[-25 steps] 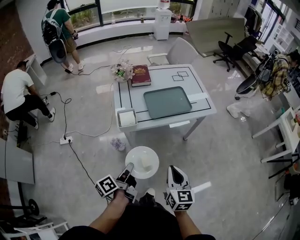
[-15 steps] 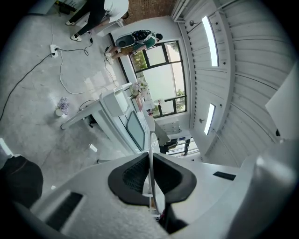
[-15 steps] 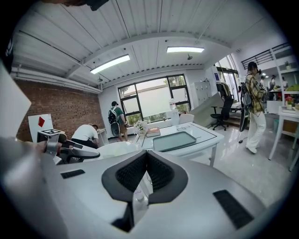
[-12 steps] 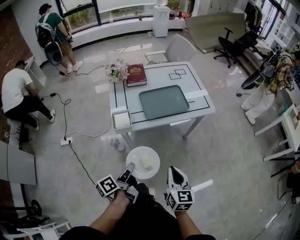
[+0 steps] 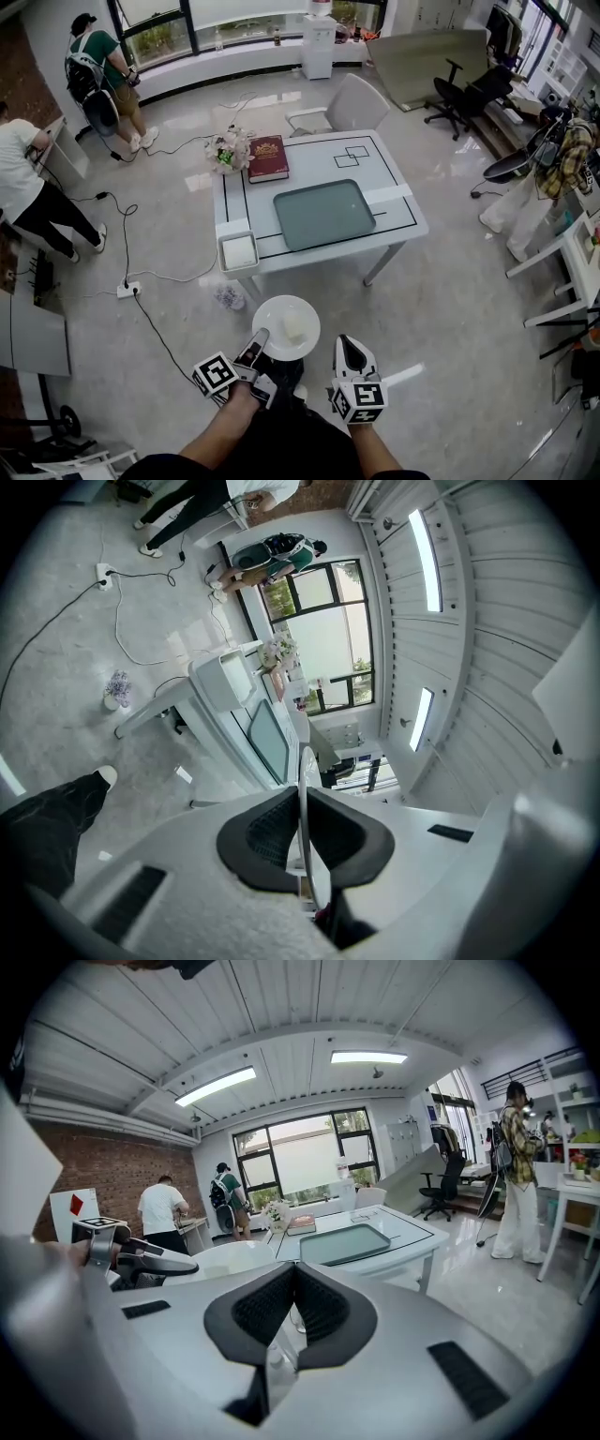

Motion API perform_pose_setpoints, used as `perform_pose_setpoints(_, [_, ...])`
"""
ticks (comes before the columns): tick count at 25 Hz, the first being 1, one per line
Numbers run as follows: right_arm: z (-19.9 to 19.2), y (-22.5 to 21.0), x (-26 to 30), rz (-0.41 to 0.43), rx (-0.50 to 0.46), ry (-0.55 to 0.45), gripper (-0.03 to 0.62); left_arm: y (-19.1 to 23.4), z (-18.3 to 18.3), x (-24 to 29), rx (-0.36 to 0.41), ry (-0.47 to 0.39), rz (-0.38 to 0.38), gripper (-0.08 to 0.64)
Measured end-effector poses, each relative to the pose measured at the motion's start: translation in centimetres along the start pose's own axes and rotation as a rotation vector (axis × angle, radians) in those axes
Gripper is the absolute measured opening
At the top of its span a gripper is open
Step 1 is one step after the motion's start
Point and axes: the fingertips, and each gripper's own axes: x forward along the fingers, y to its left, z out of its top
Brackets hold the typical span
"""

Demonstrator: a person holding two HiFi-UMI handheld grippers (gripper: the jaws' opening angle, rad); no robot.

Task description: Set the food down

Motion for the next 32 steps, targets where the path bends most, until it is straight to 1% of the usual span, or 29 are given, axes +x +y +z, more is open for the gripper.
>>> perform_pose_setpoints(5, [1.0, -1.0, 3.4, 0.005, -0.007, 0.011, 0.008, 0.2, 1.6, 2.9, -0.015, -0.005, -0.002, 0.02])
perform_pose_setpoints(13, [4.0, -3.4, 10.7, 0.021, -0.022, 0.033, 0.009, 0.1, 5.1, 9.2, -0.022, -0.009, 0.013, 0.02])
perform_pose_setpoints(21, [7.1, -4.7, 17.4, 0.023, -0.018, 0.041, 0.009, -0.7, 9.2, 15.0, -0.029, 0.005, 0.016, 0.02])
perform_pose_setpoints(26, [8.9, -6.1, 21.1, 0.006, -0.015, 0.033, 0.008, -0.7, 11.7, 18.6, -0.029, 0.019, 0.017, 0.02])
perform_pose_setpoints(32, [10.2, -7.1, 23.8, -0.025, -0.01, 0.03, 0.009, -0.6, 13.7, 21.7, -0.039, 0.045, 0.015, 0.02])
